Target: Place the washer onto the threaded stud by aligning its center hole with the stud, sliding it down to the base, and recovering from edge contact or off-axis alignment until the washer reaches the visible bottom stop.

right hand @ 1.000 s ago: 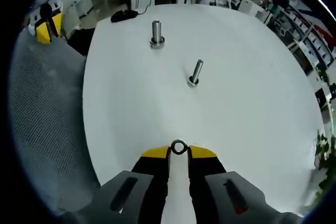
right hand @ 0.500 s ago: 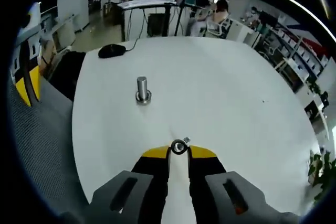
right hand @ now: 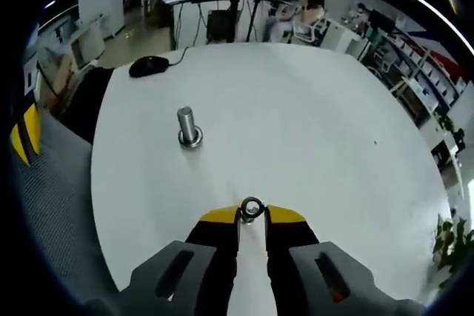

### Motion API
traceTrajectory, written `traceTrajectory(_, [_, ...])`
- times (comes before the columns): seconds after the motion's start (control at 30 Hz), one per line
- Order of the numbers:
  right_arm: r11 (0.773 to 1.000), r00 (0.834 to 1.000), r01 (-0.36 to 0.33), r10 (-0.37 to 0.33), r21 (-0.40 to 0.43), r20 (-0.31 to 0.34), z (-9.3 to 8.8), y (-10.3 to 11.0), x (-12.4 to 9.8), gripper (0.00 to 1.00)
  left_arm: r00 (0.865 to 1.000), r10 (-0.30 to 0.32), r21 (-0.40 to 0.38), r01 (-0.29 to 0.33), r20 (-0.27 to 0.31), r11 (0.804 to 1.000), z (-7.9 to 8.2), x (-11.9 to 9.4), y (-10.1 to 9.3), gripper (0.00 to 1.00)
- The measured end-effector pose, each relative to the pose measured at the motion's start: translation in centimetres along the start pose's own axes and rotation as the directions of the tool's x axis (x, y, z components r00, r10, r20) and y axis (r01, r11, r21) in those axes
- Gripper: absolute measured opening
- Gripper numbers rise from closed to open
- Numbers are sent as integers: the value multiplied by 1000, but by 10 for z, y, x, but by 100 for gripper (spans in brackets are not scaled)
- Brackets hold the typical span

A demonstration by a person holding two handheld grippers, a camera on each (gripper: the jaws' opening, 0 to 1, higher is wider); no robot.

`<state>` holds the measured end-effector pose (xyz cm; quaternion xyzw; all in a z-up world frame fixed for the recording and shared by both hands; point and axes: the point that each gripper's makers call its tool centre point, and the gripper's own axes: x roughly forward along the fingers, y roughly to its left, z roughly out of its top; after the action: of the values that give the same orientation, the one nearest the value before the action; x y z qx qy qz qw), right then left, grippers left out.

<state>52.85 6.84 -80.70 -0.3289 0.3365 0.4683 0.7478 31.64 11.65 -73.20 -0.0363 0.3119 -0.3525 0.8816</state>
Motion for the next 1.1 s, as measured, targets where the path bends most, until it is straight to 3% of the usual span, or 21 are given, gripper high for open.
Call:
traceTrajectory(0.5, [999,999,-24,25,28,-31,-9,0,6,14,1000,-8,-1,8,-3,1000,0,0,-1,5])
traceTrajectory(1.1, [999,998,-31,32,14,-46,-3,-2,10,15,1000,-5,-8,5,-10,1000,-2,1,0,5])
